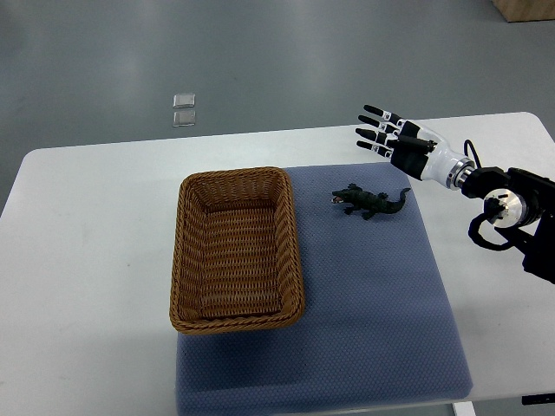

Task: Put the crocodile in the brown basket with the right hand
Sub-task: 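Move the right hand toward the dark green toy crocodile, then lower the right hand over the crocodile and close fingers around it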

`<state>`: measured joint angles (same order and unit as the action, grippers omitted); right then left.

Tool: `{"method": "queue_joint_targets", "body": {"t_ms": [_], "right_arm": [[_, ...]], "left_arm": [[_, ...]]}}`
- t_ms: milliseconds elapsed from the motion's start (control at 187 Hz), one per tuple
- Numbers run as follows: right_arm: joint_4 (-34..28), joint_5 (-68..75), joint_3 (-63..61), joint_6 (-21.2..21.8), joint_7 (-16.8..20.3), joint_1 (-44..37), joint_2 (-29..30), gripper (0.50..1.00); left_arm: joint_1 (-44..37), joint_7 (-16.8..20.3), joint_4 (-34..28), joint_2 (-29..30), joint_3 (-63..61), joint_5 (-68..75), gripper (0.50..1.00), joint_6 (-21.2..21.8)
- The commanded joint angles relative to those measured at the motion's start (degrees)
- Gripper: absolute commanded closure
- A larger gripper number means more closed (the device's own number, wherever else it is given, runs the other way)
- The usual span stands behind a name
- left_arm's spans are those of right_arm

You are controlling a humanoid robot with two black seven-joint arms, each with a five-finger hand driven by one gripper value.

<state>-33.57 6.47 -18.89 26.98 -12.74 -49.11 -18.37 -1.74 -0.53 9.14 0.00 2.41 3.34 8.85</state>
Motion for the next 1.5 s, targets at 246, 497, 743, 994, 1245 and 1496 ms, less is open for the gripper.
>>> {"method": "queue_joint_targets", "body": {"t_ms": [246,497,743,994,1245,1496], "right_arm": [[-0.1,-2.0,-0.3,0.6,-0.3,-0.1,-0.1,0.570],[-0.1,-10.2,-0.8,3.7,-1.2,-0.4,-0.8,0.572],[-0.2,-20.2,-0.8,3.3,-6.3,-0.5,-0.6,0.574],[-0.2,-33.5,-0.7,3.3,-12.2,-1.9,-1.3,0.579],[-1.7,-50.9,-0.7,-0.3,-17.8,-4.6,-2.4,0.585],[-3.4,-72.0,0.1,-6.6,-21.8,-6.2,-2.3,0.587]], "left_arm": [[-0.1,0.0,-0.2,0.0,0.1,0.0,0.500,0.0],[0.6,0.0,-0.7,0.0,0.1,0.0,0.500,0.1],[0.6,0.0,-0.4,0.0,0.3,0.0,0.500,0.0],[0.6,0.0,-0.6,0.0,0.3,0.0,0.500,0.0],[0.6,0.0,-0.6,0.0,0.3,0.0,0.500,0.0],[0.6,0.0,-0.5,0.0,0.3,0.0,0.500,0.0]]}}
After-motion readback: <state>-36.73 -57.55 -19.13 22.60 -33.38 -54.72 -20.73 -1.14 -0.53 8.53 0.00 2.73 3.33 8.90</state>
